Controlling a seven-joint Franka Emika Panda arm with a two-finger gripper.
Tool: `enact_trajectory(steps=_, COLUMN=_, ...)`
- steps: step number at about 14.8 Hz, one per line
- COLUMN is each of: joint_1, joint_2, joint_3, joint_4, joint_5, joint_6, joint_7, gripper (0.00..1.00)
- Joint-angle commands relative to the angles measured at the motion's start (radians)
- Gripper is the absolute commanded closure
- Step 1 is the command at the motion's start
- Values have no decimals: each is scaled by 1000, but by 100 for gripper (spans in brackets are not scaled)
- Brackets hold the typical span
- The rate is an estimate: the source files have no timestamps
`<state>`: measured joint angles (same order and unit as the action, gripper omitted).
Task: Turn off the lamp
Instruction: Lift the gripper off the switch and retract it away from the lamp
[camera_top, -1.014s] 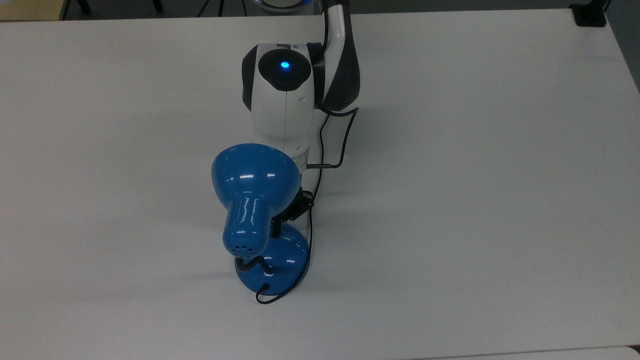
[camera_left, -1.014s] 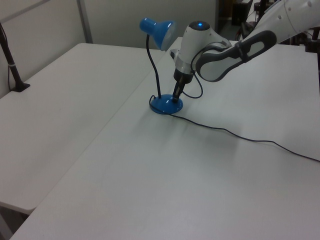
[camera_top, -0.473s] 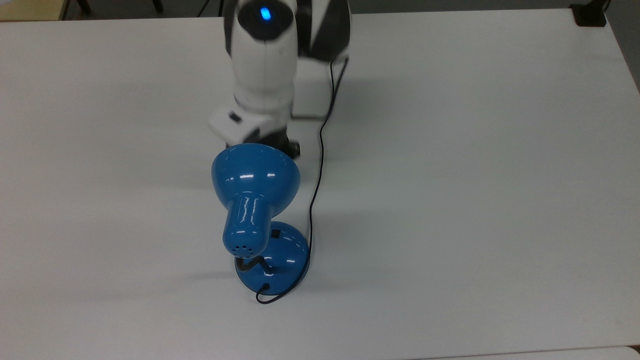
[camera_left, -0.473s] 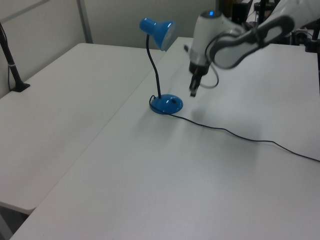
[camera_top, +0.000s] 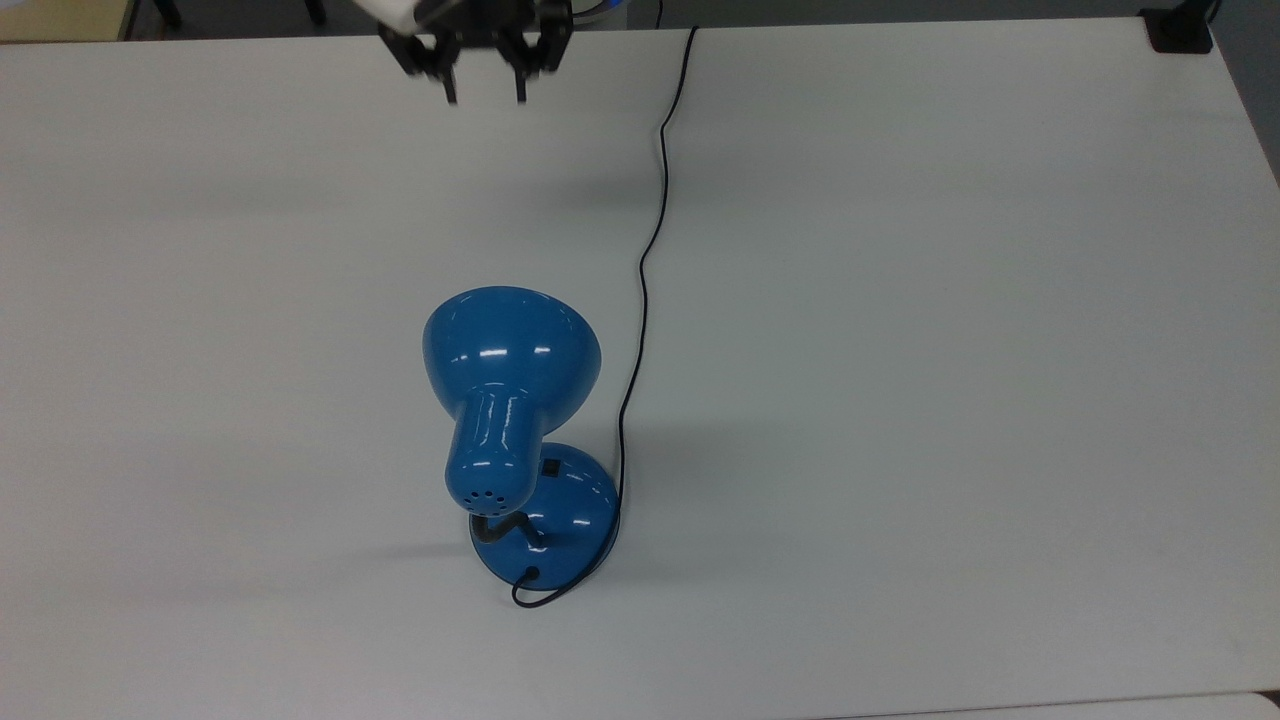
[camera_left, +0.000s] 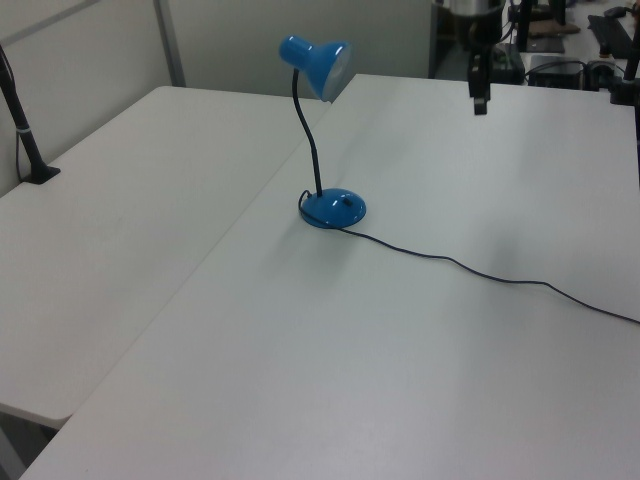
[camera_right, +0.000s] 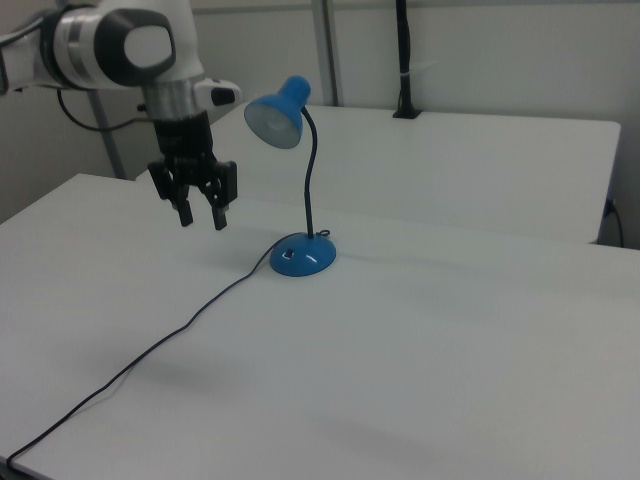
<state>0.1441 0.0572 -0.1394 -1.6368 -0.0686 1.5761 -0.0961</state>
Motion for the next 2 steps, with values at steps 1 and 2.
enact_trajectory(steps=1, joint_1=-14, joint_2=27, joint_3=-6, joint_4=60, joint_5=-2, joint_6=-28, joint_7=45, gripper=0)
enact_trajectory(steps=2, joint_1=-20, joint_2=27, joint_3=-12, joint_4=69, joint_5=0, joint_6=-28, joint_7=47, gripper=0)
